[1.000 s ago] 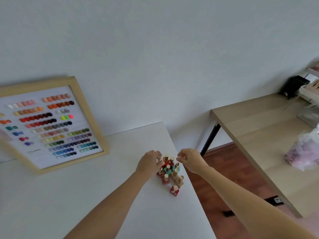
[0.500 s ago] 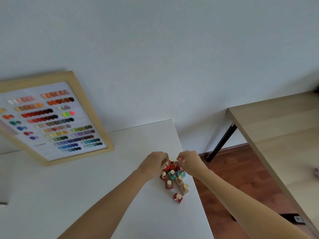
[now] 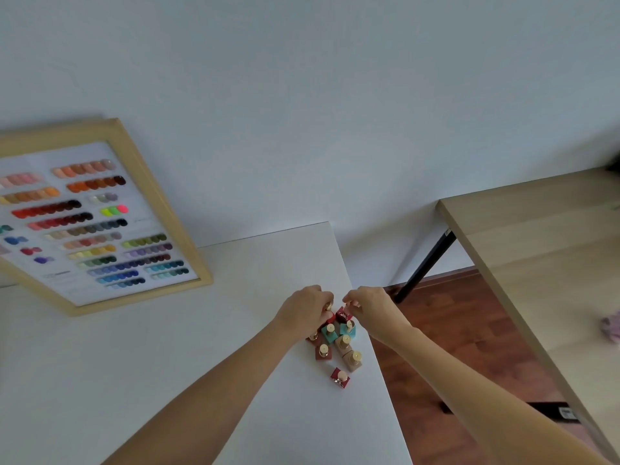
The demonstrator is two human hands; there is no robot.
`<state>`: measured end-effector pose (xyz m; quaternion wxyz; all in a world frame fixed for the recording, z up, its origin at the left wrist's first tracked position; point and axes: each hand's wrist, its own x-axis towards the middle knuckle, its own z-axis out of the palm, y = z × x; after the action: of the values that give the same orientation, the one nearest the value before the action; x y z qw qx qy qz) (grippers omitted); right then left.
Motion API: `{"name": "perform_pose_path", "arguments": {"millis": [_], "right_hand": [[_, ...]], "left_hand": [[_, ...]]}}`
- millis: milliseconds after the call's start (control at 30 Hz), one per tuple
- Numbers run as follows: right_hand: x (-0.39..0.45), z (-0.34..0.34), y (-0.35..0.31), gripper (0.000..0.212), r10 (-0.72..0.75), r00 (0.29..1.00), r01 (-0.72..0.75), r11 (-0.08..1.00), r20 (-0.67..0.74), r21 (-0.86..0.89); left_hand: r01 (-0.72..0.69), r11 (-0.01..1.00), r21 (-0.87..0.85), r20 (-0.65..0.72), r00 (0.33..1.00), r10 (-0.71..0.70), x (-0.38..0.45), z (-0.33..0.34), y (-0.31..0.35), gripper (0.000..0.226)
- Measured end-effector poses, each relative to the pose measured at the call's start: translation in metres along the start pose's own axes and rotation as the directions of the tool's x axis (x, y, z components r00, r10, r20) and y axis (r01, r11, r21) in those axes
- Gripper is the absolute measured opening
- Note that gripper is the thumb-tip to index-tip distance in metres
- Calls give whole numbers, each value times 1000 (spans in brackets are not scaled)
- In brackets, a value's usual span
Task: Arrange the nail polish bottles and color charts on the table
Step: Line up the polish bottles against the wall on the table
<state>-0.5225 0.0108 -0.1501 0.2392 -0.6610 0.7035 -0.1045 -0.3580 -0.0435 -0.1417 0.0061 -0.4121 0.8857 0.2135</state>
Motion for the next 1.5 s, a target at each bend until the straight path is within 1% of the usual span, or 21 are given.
{"name": "perform_pose_path", "arguments": {"millis": [100, 200, 267, 467, 533, 700, 800, 900, 1000, 1067, 1200, 1267, 1367, 1500], "right_hand": [[-5, 1, -2, 23, 5, 1000, -4, 999, -3, 35], [-14, 4, -4, 27, 43, 997, -41, 998, -57, 49], [-21, 7, -4, 25, 75, 994, -72, 996, -79, 44], [-28, 11, -11, 20, 84, 996, -85, 996, 43, 30], [-25, 13, -14, 18, 91, 994, -91, 996, 58, -3], [-22, 19, -30, 13, 166, 985, -164, 985, 51, -49], [-21, 21, -39, 18, 173, 985, -171, 984, 31, -39], [-20, 22, -46, 22, 186, 983, -186, 982, 3, 19], [-21, 23, -52, 26, 142, 990, -141, 989, -21, 49], [-22, 24, -56, 25, 101, 995, -102, 994, 21, 34], [-21, 28, -61, 24, 68, 992, -62, 997, 111, -55], [-20, 29, -63, 23, 61, 990, -51, 995, 126, -83], [-15, 29, -65, 22, 56, 988, -39, 992, 146, -117], [-4, 26, -66, 21, 41, 989, -29, 995, 141, -92]], "left_hand": [[23, 999, -29, -37, 999, -24, -3, 0, -4, 17], [59, 997, -43, -51, 997, -61, -7, -3, -10, 17], [82, 995, -48, -55, 995, -85, -11, -6, -16, 17], [183, 983, -32, -69, 980, -185, -27, -13, -31, 21], [219, 976, -24, -68, 973, -220, -32, -15, -33, 20], [269, 963, -4, -50, 962, -269, -46, -17, -36, 16], [274, 962, -13, -43, 961, -275, -54, -16, -38, 15], [259, 962, -88, -27, 965, -263, -58, -18, -41, 19], [216, 963, -158, 73, 976, -207, -59, -23, -47, 40], [193, 970, -146, 111, 978, -178, -60, -26, -50, 48], [175, 977, -125, 98, 982, -163, -60, -26, -51, 39], [172, 978, -117, 88, 983, -162, -59, -25, -51, 34], [174, 978, -115, 73, 983, -166, -58, -24, -52, 31], [215, 967, -136, 52, 976, -209, -54, -27, -57, 31]]}}
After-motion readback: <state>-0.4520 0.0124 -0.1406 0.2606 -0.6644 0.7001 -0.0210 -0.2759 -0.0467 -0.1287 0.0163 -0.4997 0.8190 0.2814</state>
